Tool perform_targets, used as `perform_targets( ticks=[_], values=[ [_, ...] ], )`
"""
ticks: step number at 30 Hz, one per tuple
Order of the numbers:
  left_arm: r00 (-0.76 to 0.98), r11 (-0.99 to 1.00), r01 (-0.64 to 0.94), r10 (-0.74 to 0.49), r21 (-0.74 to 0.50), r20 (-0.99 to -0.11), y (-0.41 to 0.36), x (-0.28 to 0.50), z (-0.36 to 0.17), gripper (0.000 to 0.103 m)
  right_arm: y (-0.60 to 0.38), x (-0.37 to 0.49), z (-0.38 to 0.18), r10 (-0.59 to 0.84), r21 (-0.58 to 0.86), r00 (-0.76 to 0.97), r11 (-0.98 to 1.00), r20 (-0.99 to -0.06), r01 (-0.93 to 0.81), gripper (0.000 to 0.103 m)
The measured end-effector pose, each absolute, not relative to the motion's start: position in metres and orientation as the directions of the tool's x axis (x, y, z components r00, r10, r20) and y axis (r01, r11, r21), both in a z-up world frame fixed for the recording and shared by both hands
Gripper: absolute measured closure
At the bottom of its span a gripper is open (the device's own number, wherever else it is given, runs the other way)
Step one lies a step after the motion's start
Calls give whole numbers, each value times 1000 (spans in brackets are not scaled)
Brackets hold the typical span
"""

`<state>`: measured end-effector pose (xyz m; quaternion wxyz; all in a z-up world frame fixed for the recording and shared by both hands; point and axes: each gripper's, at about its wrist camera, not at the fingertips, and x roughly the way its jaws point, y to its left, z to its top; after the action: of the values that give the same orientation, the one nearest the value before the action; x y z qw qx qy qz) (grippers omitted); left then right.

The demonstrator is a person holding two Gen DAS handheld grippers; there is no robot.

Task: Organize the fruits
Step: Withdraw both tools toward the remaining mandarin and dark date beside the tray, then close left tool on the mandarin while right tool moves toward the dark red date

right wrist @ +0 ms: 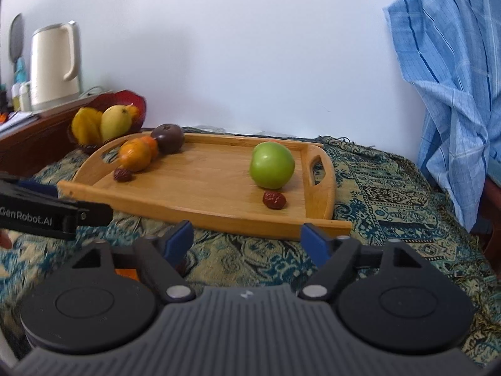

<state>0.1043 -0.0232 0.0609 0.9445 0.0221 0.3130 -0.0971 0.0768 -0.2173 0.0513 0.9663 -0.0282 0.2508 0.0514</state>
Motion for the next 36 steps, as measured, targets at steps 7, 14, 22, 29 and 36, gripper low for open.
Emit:
perform_targets(
  ticks=[7, 14, 22, 29, 36],
  values=[
    [790, 975, 221, -181, -2, -586, -29, 93, 60, 2, -209, 61, 46, 108, -83, 865, 982, -489, -170, 14],
    [780, 967, 254, -198, 12, -593, -36, 89, 56, 2, -212, 56, 42, 109, -95, 863, 979, -494, -178, 13],
    [762, 955, 296, -239, -5, -602, -43, 84, 50, 2, -213, 53, 36, 127, -118, 846, 969, -518, -218, 13],
    [739, 938, 343, -295, -38, -605, -50, 81, 49, 9, -211, 54, 32, 125, -127, 839, 966, -529, -224, 14],
    [705, 922, 380, -341, -74, -622, -58, 81, 47, 26, -210, 55, 30, 135, -116, 831, 966, -540, -232, 14]
  ],
)
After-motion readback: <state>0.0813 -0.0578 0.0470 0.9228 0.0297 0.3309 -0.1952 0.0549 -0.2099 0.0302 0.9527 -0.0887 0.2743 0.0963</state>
